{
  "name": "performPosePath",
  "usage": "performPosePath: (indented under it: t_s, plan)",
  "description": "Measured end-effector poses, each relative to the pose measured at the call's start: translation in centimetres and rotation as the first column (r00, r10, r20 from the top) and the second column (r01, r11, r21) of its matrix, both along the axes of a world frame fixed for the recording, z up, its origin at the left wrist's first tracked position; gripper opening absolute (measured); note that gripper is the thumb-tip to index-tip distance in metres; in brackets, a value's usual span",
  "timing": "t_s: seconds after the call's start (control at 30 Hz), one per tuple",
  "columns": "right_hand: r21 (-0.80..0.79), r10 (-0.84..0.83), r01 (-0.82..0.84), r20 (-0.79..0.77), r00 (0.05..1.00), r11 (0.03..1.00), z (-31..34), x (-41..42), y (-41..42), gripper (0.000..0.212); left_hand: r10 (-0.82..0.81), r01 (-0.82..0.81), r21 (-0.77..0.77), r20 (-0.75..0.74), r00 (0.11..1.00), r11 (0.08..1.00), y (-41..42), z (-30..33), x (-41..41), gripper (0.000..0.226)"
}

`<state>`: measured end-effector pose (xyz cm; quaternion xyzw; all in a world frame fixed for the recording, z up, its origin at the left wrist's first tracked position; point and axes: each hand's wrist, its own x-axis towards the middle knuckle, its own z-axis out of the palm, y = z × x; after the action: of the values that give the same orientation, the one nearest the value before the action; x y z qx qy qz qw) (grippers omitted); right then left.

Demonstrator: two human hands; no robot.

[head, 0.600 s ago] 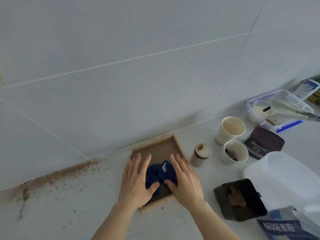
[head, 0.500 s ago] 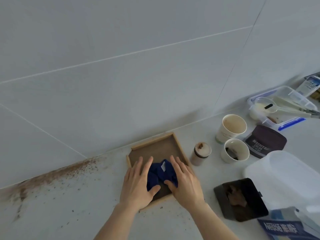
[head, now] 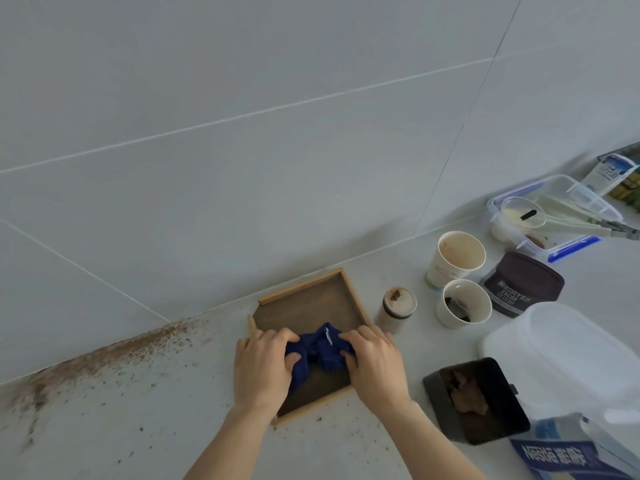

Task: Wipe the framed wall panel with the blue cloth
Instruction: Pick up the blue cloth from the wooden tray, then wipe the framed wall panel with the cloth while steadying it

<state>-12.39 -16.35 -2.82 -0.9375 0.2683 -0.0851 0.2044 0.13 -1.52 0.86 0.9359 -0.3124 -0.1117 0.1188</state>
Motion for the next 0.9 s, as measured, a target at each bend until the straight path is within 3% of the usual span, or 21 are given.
performPosePath:
  t_s: [0.43, 0.9]
  plan:
    - [-0.155, 0.130, -0.098, 0.214, 0.968, 0.983, 10.3, 3.6, 0.7, 0.024, -0.056, 0.094, -0.156, 0.230, 0.972, 0.983, 5.1, 10.6, 5.6, 0.017]
    - [-0.308, 0.250, -0.144, 0.338, 0.907, 0.941, 23.8, 11.8, 12.3, 0.035, 0.083, 0.067, -0.324, 0.427, 0.901, 0.944, 19.5, 24.0, 11.1, 0.015]
